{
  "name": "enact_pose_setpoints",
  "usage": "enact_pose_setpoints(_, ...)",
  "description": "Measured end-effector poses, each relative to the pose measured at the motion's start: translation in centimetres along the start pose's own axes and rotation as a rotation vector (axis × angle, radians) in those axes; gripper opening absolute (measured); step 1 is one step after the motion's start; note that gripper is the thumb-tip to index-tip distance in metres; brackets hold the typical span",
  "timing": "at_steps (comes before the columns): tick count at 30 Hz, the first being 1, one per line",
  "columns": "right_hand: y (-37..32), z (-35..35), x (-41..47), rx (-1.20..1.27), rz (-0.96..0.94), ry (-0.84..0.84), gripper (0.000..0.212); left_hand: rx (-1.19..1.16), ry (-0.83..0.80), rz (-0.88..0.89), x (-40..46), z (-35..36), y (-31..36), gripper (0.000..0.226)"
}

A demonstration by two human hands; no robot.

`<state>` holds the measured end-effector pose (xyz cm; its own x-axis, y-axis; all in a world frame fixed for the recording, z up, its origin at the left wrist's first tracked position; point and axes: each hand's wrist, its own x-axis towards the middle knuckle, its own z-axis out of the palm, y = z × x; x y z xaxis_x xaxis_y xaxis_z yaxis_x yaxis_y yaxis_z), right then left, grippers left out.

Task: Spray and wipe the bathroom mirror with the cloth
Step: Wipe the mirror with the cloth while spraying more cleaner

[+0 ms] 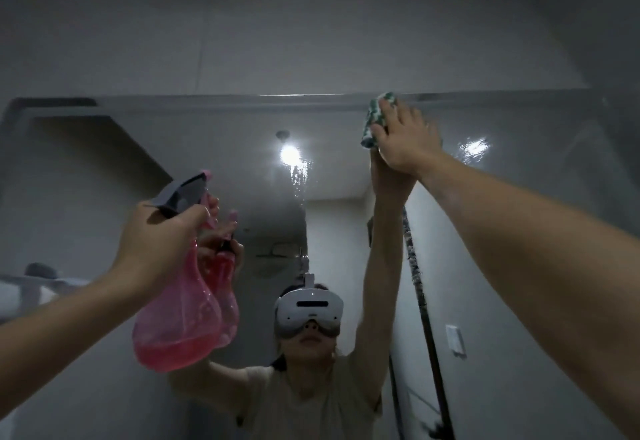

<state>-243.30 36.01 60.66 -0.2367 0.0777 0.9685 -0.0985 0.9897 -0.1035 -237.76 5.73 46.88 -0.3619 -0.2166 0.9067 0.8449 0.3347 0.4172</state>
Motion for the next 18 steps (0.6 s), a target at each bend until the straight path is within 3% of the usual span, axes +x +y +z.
enact_pose_setpoints(6, -3.3, 0.5, -0.9, 0.042, 0.079, -0.001, 0.056, -0.117, 0.045, -0.024, -0.3, 0.4, -0.4, 0.02)
enact_pose_setpoints(14, -9.3, 2.0, -3.7, 0.026, -0.128, 0.005, 0.056, -0.141, 0.016, -0.016, -1.9, 0.4, 1.2, 0.025)
enact_pose_setpoints(18, -12.3, 3.6, -8.7, 0.025, -0.318, -0.033, 0.056, -0.112, 0.054, -0.026, -3.8, 0.3, 1.5, 0.028)
